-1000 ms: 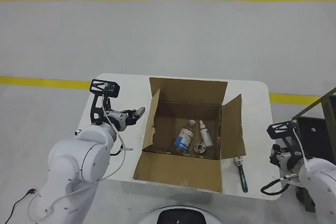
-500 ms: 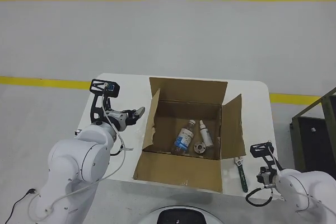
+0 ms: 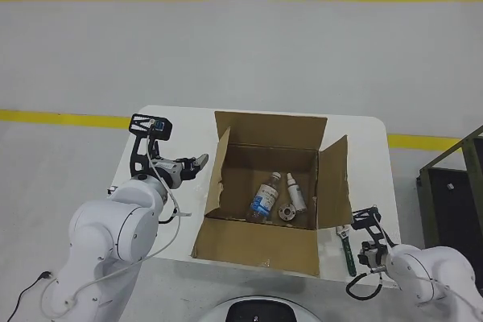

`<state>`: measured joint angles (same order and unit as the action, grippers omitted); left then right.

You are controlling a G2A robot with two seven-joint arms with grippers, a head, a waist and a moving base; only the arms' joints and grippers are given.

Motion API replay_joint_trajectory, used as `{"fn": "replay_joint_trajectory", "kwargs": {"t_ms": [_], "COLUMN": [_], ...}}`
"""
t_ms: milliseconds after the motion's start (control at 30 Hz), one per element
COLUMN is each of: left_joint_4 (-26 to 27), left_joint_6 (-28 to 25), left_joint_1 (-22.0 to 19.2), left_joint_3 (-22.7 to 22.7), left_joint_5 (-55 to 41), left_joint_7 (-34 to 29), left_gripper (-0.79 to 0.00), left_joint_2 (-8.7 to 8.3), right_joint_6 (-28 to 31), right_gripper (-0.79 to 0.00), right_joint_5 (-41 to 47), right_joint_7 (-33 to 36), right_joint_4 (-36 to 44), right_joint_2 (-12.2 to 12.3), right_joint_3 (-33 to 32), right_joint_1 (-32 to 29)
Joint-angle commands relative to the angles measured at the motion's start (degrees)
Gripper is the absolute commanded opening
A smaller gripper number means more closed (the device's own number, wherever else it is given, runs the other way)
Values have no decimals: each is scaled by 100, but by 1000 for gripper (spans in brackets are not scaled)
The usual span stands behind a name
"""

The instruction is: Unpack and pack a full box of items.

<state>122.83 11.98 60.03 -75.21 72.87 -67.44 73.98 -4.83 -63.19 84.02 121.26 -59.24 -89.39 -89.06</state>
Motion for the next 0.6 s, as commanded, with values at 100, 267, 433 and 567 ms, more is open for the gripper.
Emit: {"fn": "replay_joint_trajectory", "kwargs": {"t_ms": [100, 267, 433, 567], "left_joint_4": [0, 0, 0, 0], "left_joint_6": [0, 0, 0, 0], "left_joint_1": [0, 0, 0, 0], "left_joint_3": [0, 0, 0, 0], "left_joint_5": [0, 0, 0, 0], "left_joint_7": [0, 0, 0, 0], "left_gripper": [0, 0, 0, 0], "left_joint_2": [0, 0, 0, 0], "right_joint_6": [-136, -228, -338, -450], "right_gripper": [-582, -480, -453, -459], "right_joint_5": [-72, -104, -216, -325], "right_joint_7": [-34, -21, -13, -53], "right_joint_4": [-246, -444, -696, -921], "right_joint_2": [-24, -43, -62, -85], "right_joint_3": [273, 438, 604, 768], "right_joint_1": [200, 377, 544, 670]}}
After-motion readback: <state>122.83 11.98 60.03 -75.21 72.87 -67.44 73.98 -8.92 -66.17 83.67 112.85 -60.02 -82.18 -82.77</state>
